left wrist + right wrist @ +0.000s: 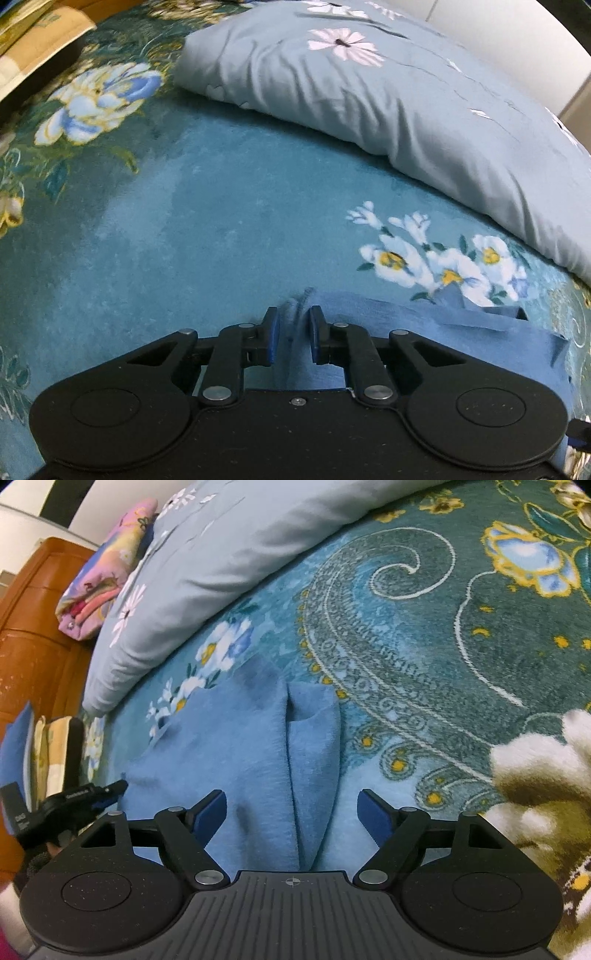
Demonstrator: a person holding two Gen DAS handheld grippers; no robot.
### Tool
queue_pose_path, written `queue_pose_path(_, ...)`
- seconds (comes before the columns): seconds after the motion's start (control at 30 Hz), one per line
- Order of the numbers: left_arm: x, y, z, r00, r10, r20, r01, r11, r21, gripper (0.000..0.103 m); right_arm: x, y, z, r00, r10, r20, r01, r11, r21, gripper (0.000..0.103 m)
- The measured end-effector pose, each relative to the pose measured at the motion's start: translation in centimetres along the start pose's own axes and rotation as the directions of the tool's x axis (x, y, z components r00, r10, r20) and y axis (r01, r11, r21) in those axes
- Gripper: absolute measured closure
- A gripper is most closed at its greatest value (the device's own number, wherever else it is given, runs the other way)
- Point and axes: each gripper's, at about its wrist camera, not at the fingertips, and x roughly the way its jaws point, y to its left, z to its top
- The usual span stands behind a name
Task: Fold clothes
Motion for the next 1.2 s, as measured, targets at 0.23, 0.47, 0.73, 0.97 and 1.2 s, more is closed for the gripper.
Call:
queue_pose_path(0.23,-5.4,-1.8,-1.5,0.993,-0.107,0.048,0.109,0.993,-0.043,0.058,0.1,0.2,0.0,1.000,0.001,-0.003,-0.001,1.000,-0.005,0.025)
queue_pose_path(0.47,-5.2,-6.0,-7.6,0.971,-0.217,-0.102,0.207,0.974,-0.096,0.052,0.9,1.1,-0.4,1.000,0.022,-0.008,-0.021,1.000,0.003,0.025)
queue_pose_path(0.73,-4.2,-9.7,-9.9,0.959,-0.242,-0.146,0.244,0.970,-0.006,0.063,1.7,1.5,-1.4,0.997,0.063,-0.047,-0.064,0.998,-0.010,0.030)
queue_pose_path(0.97,-3.7,-9.1,-9.9,0.962,-0.239,-0.135,0.238,0.971,-0.022,0.091,1.5,0.6,-1.5,0.999,0.022,-0.048,-0.021,0.999,0.032,0.065)
queue_pose_path(1.2,-2.8,-7.9,-10.1,0.966,-0.215,-0.142,0.212,0.977,-0.036,0.096,1.7,1.5,-2.1,1.000,-0.007,-0.020,0.008,0.999,0.032,0.087)
